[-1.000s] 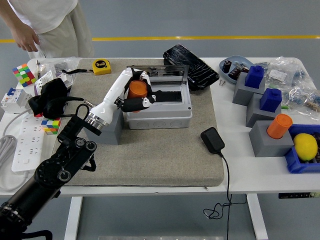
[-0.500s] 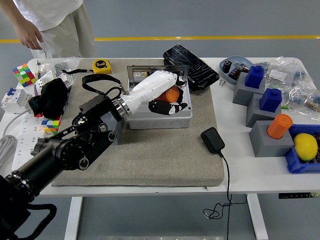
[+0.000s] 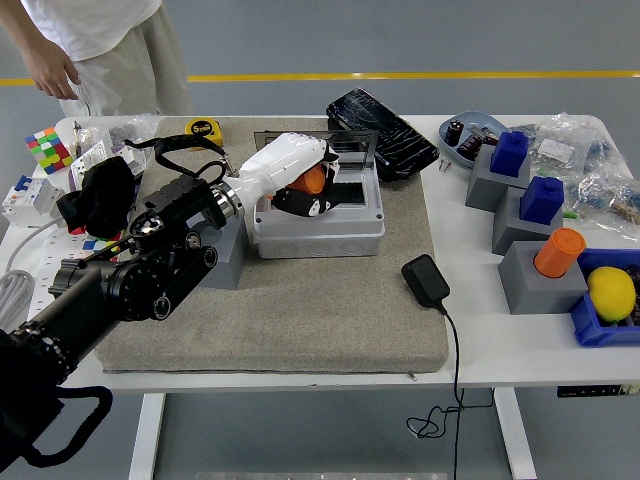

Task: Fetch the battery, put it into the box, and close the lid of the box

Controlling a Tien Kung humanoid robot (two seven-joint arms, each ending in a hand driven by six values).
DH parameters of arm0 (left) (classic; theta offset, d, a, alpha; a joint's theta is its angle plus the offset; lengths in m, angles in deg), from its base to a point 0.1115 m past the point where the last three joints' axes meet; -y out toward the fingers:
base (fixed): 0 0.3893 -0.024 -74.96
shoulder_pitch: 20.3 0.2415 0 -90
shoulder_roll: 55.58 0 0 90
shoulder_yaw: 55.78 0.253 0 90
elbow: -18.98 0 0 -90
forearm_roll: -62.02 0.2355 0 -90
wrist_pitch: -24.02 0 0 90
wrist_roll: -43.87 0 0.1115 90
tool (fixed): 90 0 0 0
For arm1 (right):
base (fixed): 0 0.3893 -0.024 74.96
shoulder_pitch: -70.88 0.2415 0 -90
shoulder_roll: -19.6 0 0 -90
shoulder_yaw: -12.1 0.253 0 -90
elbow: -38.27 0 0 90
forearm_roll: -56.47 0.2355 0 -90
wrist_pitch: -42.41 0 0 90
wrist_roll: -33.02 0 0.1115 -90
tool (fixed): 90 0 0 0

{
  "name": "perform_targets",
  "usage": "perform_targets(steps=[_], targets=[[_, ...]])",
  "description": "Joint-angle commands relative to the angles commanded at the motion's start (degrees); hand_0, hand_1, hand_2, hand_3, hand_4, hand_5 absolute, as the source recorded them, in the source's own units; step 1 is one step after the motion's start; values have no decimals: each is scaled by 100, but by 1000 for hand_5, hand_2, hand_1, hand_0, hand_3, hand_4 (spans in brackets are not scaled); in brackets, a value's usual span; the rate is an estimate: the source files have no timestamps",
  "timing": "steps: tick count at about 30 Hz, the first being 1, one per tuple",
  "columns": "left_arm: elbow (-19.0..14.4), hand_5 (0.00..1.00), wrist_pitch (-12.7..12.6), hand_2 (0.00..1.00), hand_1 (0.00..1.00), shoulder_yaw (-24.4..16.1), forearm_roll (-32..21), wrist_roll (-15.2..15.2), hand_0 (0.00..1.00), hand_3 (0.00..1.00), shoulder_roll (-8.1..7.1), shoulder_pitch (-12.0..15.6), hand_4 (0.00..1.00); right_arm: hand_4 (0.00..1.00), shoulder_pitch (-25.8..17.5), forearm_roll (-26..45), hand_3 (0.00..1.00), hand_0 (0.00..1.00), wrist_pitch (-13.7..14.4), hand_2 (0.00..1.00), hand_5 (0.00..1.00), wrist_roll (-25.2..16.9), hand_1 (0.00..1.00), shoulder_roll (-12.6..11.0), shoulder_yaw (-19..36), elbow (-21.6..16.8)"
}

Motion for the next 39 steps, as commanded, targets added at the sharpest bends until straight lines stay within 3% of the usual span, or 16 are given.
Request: perform_targets(steps=[5, 6, 11, 12, 26, 32, 39], targets=[[8, 2, -20, 233, 144, 76, -139, -62, 63, 298, 0, 71, 921, 998, -4, 6, 752, 769, 1, 728, 640, -1, 719, 0, -7, 0], [6, 2, -30, 366, 335, 87, -191, -98, 192, 438, 0, 87, 998, 998, -9, -12, 752, 768, 1, 728, 640, 4, 718, 0, 8, 0], [43, 2, -107, 366, 335, 66, -222, -198, 192, 438, 0, 104, 998, 998, -13, -36, 752, 768, 4, 728, 640, 12, 718, 2, 28, 0], [55, 7, -130, 503, 488, 62, -246, -226, 330, 651, 0, 108, 998, 998, -11, -16, 751, 765, 4, 728, 640, 4, 718, 3, 8, 0], [17, 43, -227, 523, 501, 48, -302, -327, 320, 660, 0, 144, 998, 998, -3, 12, 747, 767, 28, 728, 638, -29, 717, 7, 3, 0], [-321, 44, -219, 523, 501, 92, -411, -291, 323, 659, 0, 260, 998, 998, -22, -11, 747, 767, 31, 727, 638, -27, 715, 13, 51, 0], [-990, 46, -188, 521, 500, 102, -611, -170, 323, 658, 0, 475, 998, 998, -43, 21, 746, 767, 33, 727, 637, -43, 716, 24, 50, 0]])
